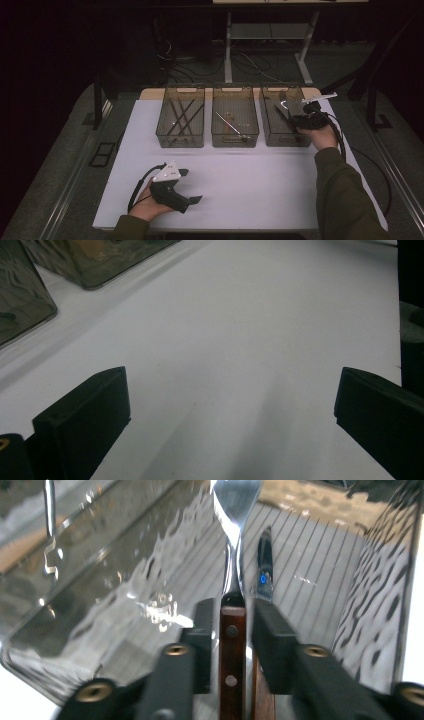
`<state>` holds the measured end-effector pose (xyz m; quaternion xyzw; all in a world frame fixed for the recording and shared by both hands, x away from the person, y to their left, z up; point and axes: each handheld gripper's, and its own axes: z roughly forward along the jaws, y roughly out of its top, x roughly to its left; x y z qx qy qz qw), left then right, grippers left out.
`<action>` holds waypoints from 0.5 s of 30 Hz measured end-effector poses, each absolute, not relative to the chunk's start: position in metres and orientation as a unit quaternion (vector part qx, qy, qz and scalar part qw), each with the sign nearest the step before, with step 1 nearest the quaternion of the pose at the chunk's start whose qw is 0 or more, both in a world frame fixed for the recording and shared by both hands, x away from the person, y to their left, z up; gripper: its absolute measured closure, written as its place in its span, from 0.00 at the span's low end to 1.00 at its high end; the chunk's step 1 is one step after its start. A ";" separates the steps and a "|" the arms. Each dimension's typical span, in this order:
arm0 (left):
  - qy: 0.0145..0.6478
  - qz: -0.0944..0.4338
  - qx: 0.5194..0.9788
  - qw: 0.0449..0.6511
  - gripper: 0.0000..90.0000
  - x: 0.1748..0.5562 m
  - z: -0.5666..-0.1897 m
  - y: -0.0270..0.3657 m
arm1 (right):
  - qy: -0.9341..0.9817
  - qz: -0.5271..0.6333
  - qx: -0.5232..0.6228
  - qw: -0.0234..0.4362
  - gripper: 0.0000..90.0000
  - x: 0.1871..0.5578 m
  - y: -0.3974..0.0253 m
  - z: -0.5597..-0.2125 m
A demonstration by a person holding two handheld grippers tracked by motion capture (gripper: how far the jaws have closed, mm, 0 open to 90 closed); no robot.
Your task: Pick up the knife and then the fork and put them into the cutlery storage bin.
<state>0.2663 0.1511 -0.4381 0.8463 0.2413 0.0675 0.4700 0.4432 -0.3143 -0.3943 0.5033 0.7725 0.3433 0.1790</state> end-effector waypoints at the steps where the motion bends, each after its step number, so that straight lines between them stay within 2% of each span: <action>1: 0.242 0.067 0.846 0.470 0.00 0.266 -0.438 0.151 | 0.769 0.350 0.504 0.181 0.72 0.443 -0.315 -0.393; 9: 0.242 0.068 0.846 0.470 0.00 0.267 -0.438 0.151 | 0.748 0.394 0.506 0.173 0.50 0.438 -0.322 -0.383; 15: 0.246 0.069 0.845 0.470 0.00 0.268 -0.437 0.154 | 0.738 0.425 0.497 0.165 0.42 0.428 -0.323 -0.374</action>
